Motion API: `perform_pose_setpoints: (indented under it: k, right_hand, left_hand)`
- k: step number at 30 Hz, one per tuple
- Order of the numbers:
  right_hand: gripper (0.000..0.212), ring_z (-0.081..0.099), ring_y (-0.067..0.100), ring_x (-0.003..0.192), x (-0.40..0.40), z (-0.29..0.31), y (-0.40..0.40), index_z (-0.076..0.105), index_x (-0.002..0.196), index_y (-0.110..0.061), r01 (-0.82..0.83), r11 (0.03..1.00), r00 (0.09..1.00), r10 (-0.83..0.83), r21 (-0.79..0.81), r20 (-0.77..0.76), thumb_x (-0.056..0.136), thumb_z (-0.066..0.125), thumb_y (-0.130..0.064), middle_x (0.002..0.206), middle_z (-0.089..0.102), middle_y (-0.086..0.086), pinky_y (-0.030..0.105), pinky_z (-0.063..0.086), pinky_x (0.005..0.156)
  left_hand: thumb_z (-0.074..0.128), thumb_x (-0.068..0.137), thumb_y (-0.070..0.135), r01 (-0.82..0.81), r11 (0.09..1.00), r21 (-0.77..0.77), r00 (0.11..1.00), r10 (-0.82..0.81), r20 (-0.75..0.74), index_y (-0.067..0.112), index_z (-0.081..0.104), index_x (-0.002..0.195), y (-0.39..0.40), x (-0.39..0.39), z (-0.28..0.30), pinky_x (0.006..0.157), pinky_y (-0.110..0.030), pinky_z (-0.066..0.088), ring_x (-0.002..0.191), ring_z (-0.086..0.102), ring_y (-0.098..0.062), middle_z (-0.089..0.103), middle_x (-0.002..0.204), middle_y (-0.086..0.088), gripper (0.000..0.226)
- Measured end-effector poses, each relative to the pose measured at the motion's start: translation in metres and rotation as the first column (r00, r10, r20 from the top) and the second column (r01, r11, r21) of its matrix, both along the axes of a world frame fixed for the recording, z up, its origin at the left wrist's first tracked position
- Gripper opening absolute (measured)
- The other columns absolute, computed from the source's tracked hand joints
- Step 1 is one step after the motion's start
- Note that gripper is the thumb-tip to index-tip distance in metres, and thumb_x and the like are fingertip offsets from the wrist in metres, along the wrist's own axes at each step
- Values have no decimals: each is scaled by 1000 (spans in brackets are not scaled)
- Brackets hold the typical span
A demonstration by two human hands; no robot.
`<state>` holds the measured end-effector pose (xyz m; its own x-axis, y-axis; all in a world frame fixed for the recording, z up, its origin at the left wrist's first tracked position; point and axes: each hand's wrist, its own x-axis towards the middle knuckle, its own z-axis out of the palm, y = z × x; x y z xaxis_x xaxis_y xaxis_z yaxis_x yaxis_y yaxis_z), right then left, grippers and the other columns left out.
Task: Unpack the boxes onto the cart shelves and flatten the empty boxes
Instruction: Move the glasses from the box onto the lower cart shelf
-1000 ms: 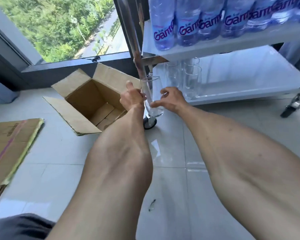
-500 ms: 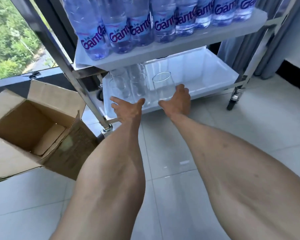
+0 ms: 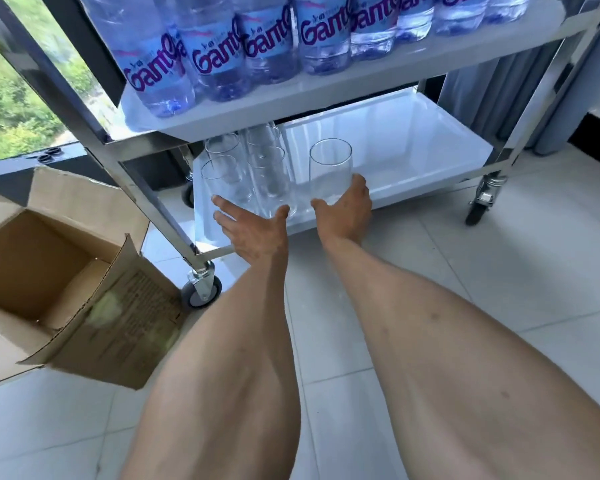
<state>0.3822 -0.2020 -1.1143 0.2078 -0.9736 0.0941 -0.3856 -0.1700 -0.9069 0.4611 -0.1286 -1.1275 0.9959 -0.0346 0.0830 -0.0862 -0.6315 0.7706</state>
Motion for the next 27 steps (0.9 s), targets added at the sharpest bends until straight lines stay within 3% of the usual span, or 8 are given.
perform_pose_setpoints:
  k: [8,13,19,27]
  right_hand:
    - [70,49,30,120,22,-9,-5,39,136,-10,-48,999,999,48,-1,13,77,77,-17,131,52,10,29,37,90]
    - [73,51,32,119,24,-22,-3,37,140,-9,-66,997,997,67,-27,33,79,77,-18,132,52,12,32,40,93]
    - [77,42,29,132,34,-17,-19,32,147,-14,-135,991,991,135,15,-9,83,74,-22,144,47,8,34,35,103]
    - [75,43,27,132,45,-23,-28,32,147,-16,-177,983,984,175,40,35,84,72,-18,145,46,6,30,34,102]
  left_hand:
    - [85,69,48,-57,989,-135,991,40,-125,10,-7,156,-2,0,-5,111,-43,33,143,30,-33,22,159,-16,132]
    - [82,72,50,-40,991,-126,994,27,-104,9,0,156,-5,2,-10,111,-42,35,139,33,-32,26,155,-14,125]
    - [84,69,51,-77,990,-120,995,68,-77,11,9,155,-8,5,-13,105,-41,38,135,37,-30,33,148,-12,121]
    - [87,65,50,-127,985,-121,992,122,-43,14,23,149,-7,14,-15,99,-41,42,127,43,-29,42,137,-11,111]
